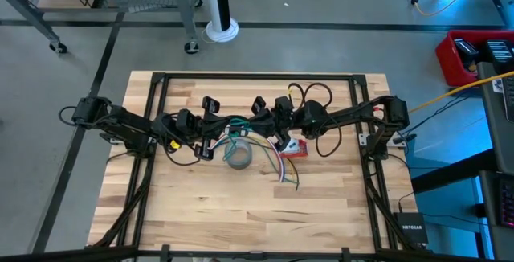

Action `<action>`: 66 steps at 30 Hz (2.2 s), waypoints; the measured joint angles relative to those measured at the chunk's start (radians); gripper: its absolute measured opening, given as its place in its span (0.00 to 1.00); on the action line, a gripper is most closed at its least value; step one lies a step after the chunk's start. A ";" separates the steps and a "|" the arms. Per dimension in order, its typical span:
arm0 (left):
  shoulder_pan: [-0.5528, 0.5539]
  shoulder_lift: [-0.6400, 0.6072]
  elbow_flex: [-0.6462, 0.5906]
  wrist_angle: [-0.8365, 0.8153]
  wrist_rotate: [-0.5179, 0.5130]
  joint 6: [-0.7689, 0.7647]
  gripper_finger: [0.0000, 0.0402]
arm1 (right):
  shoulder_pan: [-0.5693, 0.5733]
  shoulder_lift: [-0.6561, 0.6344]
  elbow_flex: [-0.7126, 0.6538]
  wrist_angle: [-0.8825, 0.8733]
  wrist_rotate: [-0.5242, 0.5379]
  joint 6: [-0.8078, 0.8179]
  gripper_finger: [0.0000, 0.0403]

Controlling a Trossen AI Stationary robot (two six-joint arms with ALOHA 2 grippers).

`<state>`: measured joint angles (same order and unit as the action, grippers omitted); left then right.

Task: Coil cords
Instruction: Coil the green wire onto the black spool

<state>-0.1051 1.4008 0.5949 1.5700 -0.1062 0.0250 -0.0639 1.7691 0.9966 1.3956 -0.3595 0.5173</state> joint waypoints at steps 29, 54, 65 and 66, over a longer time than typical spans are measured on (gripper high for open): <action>0.000 0.002 0.000 -0.001 -0.001 -0.003 0.00 | -0.024 -0.006 -0.052 0.002 0.059 -0.124 0.11; -0.005 0.001 0.000 -0.021 -0.001 -0.003 0.00 | -0.021 -0.009 -0.061 0.100 -0.011 -0.122 0.11; -0.004 0.000 0.000 -0.065 -0.012 -0.018 0.00 | -0.021 -0.009 -0.052 0.101 -0.026 -0.120 0.11; -0.004 0.000 0.000 -0.067 -0.012 -0.018 0.00 | -0.021 -0.009 -0.046 0.097 -0.035 -0.115 0.11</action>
<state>-0.1089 1.4006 0.5945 1.5028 -0.1186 0.0067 -0.0845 1.7603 0.9502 1.4927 -0.3945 0.4024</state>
